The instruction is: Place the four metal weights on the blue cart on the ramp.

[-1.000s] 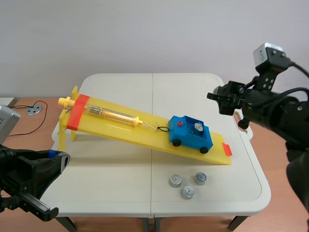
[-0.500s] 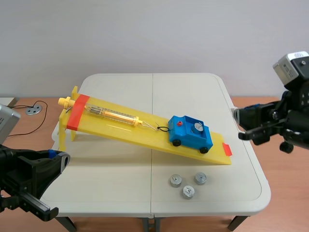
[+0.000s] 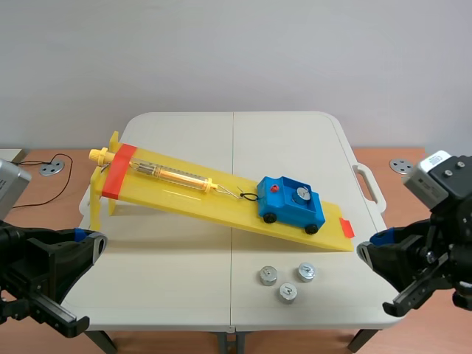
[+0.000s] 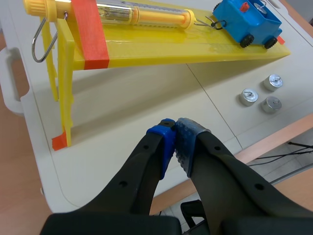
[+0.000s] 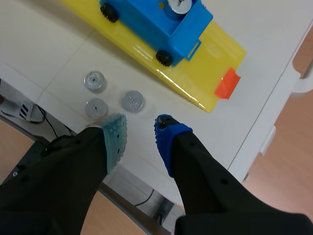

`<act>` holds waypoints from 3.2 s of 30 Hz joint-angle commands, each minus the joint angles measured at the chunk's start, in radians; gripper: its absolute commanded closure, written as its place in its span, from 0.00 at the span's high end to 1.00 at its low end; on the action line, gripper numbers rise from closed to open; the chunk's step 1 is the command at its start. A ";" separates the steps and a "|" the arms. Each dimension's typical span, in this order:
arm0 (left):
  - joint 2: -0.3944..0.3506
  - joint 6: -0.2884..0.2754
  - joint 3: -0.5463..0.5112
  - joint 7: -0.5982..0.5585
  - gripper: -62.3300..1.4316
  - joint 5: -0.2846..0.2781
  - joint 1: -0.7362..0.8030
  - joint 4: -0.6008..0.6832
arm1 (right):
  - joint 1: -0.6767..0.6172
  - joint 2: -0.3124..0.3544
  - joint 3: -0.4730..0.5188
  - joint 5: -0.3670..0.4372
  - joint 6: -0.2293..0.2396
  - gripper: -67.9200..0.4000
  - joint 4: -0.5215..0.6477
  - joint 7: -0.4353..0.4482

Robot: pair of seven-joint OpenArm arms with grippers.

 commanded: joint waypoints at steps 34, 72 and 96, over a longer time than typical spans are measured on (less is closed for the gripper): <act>0.005 -0.036 -0.016 -0.095 0.06 -0.070 -0.006 0.068 | 0.231 -0.088 -0.348 -0.285 -0.156 0.32 -0.241 0.304; 0.005 -0.036 -0.016 -0.096 0.06 -0.070 -0.006 0.068 | 0.242 -0.134 -0.418 -0.375 -0.338 0.32 -0.337 0.369; 0.005 -0.036 -0.016 -0.096 0.06 -0.070 -0.006 0.068 | 0.242 -0.134 -0.448 -0.375 -0.338 0.24 -0.400 0.375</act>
